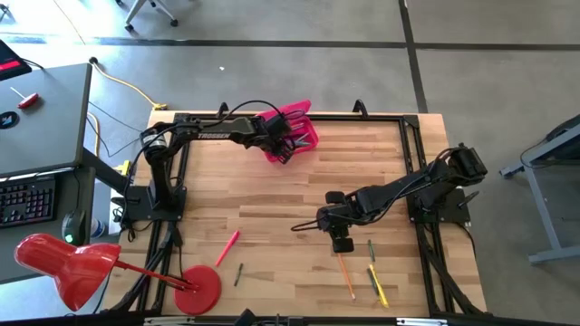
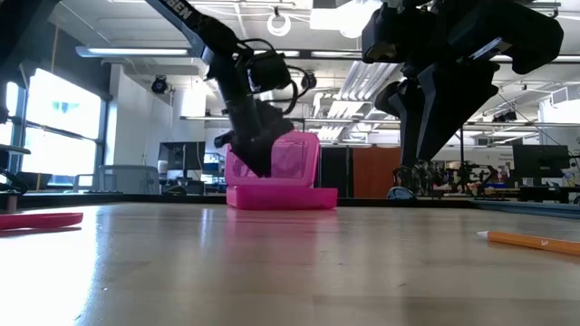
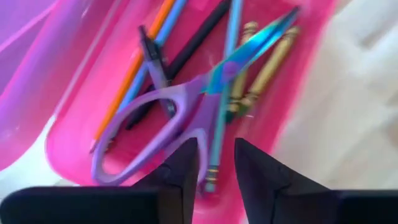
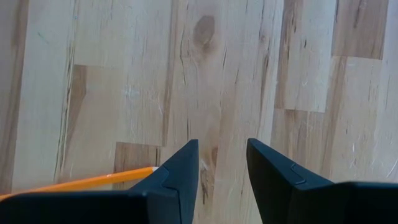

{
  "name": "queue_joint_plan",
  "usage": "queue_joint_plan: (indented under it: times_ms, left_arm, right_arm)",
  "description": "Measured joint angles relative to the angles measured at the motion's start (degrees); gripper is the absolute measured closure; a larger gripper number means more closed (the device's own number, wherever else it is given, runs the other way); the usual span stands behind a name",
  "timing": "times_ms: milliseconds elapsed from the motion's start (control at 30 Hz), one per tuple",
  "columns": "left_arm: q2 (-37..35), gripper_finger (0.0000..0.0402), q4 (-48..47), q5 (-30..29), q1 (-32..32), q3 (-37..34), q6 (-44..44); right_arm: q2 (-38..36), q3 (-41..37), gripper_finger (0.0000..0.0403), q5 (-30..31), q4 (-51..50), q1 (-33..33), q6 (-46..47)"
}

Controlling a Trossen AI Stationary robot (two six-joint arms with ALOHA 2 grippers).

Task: Pick & place school supplies into a supply box
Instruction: Put the pink pen into the pink supply box

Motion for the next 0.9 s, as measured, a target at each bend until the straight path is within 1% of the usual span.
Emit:
queue_joint_plan:
  times_ms: [100, 200, 267, 333, 400, 533, 600, 633, 667, 767, 800, 833, 900]
  left_arm:
    - [-0.1, 0.0278, -3.1, 3.0, 0.0, 3.6, 0.0]
    - [-0.1, 0.0291, -10.1, 8.7, 0.0, 9.1, 0.7]
    - [-0.1, 0.0301, -15.8, 11.3, 0.0, 13.5, 2.6]
    - [-0.1, 0.0312, -22.9, 12.1, -0.1, 18.1, 4.2]
    - [-0.1, 0.0323, -31.6, 13.4, 0.0, 23.3, 4.0]
    - [-0.2, 0.0346, -49.4, 15.2, -0.2, 33.2, 0.8]
    - [-0.7, 0.0356, -58.2, 15.2, -1.3, 36.9, -0.7]
    - [-1.1, 0.0360, -60.6, 15.2, -2.2, 38.0, -2.1]
    - [-2.2, 0.0363, -60.0, 15.5, -3.3, 38.1, -3.5]
    - [-6.5, 0.0371, -59.0, 20.7, -7.3, 37.0, -5.4]
    - [-7.8, 0.0373, -59.3, 21.7, -9.5, 37.0, -6.0]
    - [-8.9, 0.0373, -60.1, 21.5, -12.0, 36.9, -7.1]
    - [-11.0, 0.0372, -59.8, 18.5, -17.3, 35.7, -10.8]
  right_arm:
    - [0.0, 0.0, 0.0289, 0.0, 0.0, 0.0, 0.0]
    - [0.0, 0.0, 0.0289, 0.0, 0.2, 0.0, 0.0]
    - [0.0, 0.0, 0.0289, 0.0, 0.2, 0.0, 0.0]
    - [0.0, 0.0, 0.0289, 0.0, 0.2, 0.0, 0.0]
    - [0.0, 0.0, 0.0289, 0.0, 0.2, 0.0, 0.0]
    - [0.0, 0.0, 0.0289, 0.0, 0.2, 0.0, 0.0]
    - [0.0, 0.0, 0.0289, 0.0, 0.2, 0.0, 0.0]
    - [0.0, 0.0, 0.0289, 0.0, 0.2, 0.0, 0.0]
    - [0.0, 0.0, 0.0289, 0.0, 0.1, 0.0, 0.0]
    - [0.0, 0.0, 0.0289, 0.0, -0.1, 0.0, 0.0]
    - [0.0, 0.0, 0.0289, 0.0, -0.2, 0.0, 0.1]
    - [0.0, 0.0, 0.0289, 0.0, -0.3, 0.0, 0.1]
    - [0.0, 0.0, 0.0289, 0.1, -0.3, 0.1, 0.1]
